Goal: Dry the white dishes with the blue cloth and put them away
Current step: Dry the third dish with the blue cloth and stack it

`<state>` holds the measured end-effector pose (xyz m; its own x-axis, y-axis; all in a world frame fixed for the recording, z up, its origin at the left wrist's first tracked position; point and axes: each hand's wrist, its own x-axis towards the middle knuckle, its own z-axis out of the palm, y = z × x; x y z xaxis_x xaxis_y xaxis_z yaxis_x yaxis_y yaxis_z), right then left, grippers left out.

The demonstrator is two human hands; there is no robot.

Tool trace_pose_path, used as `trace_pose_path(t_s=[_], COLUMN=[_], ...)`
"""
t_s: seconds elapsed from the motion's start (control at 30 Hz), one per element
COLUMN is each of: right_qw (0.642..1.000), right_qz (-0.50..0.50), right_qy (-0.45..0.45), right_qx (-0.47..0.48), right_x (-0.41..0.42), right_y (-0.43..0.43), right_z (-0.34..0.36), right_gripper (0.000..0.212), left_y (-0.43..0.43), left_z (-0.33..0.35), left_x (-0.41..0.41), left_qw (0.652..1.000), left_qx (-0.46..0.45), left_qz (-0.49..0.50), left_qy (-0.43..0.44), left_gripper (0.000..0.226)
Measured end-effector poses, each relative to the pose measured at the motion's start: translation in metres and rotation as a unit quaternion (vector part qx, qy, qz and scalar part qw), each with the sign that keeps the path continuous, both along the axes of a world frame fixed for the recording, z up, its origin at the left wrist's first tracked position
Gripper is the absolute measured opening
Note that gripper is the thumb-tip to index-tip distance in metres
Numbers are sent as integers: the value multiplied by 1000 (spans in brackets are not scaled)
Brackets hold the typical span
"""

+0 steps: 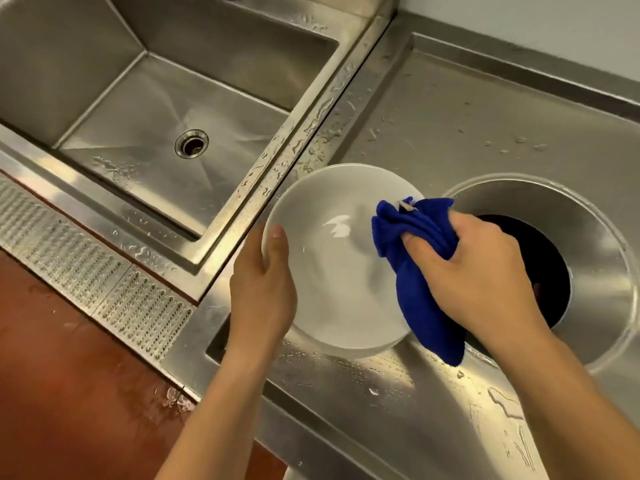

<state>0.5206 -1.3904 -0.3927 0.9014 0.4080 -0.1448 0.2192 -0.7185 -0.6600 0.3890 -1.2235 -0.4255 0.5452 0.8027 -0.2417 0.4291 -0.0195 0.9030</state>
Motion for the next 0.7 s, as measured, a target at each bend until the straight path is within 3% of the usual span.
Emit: trace_pose_path(t_s=[0.1,0.27,0.4,0.7], right_qw=[1000,1000,999,1000], right_qz=[-8,-17,-23,-17], right_qy=[13,5,6,-3], right_qx=[-6,-13,-21,-6], right_x=[-7,-13,-18,-20], right_y=[0,-2,-1,-1], right_z=[-12,-27,-33,-45], right_gripper=[25,32,36,11], left_y=[0,-3,-4,-10], left_z=[-14,-22,-25,-33], left_x=[-2,0,0,2], left_qw=[998,981,961,944], left_qx=[47,154,213,267], left_qz=[-16,-41,-61,-41], left_qy=[33,109,166,188], left_gripper=[42,24,25,36])
